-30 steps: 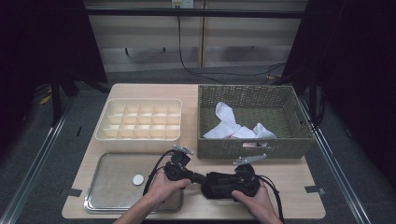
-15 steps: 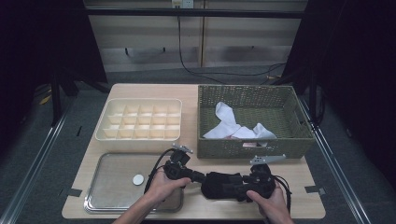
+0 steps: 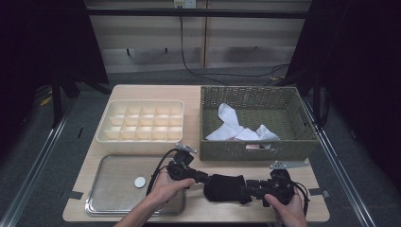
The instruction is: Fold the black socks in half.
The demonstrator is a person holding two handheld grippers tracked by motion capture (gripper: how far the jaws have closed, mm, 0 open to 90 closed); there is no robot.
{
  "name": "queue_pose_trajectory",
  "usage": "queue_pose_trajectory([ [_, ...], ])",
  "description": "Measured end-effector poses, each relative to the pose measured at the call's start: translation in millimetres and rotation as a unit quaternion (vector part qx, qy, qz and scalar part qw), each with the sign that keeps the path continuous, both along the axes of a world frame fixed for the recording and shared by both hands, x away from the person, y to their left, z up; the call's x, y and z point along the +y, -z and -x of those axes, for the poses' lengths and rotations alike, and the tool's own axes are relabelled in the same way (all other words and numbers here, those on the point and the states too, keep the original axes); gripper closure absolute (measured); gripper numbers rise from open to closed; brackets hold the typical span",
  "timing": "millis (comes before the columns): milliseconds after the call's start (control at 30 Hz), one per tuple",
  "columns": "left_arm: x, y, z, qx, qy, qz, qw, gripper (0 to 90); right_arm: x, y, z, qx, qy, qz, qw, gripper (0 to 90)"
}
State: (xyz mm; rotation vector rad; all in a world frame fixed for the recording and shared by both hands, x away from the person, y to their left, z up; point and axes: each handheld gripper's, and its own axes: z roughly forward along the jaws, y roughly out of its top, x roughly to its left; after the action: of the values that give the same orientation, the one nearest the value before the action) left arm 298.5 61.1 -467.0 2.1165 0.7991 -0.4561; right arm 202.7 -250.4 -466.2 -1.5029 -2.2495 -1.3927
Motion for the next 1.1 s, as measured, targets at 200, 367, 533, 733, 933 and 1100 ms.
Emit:
queue_pose_trajectory([
  [200,-7.5,1.1,-3.3,0.002,-0.004,-0.002,1.0000,63.8,-7.5,12.8,0.3,0.013,0.025,0.022,0.9994,59.1],
  [367,-13.1,3.9,-11.3,0.009,-0.009,-0.006,0.9999,56.1,-4.1,21.2,-0.7,0.026,0.029,0.032,0.9987,53.1],
  [533,-17.9,11.8,-14.3,0.026,-0.017,-0.016,0.9994,50.3,2.2,27.8,0.6,0.044,0.021,0.051,0.9975,47.2],
  [733,-27.1,22.9,-6.3,0.017,0.007,-0.049,0.9986,47.2,6.2,30.4,2.5,0.047,0.010,0.039,0.9981,46.9],
  [933,-24.8,25.4,0.7,-0.010,0.022,-0.068,0.9974,57.8,11.7,31.2,3.5,0.058,-0.005,0.023,0.9980,50.7],
  [1100,-26.3,27.4,5.2,-0.010,0.014,-0.057,0.9982,70.0,12.8,31.1,2.5,0.066,0.001,-0.003,0.9978,57.4],
])
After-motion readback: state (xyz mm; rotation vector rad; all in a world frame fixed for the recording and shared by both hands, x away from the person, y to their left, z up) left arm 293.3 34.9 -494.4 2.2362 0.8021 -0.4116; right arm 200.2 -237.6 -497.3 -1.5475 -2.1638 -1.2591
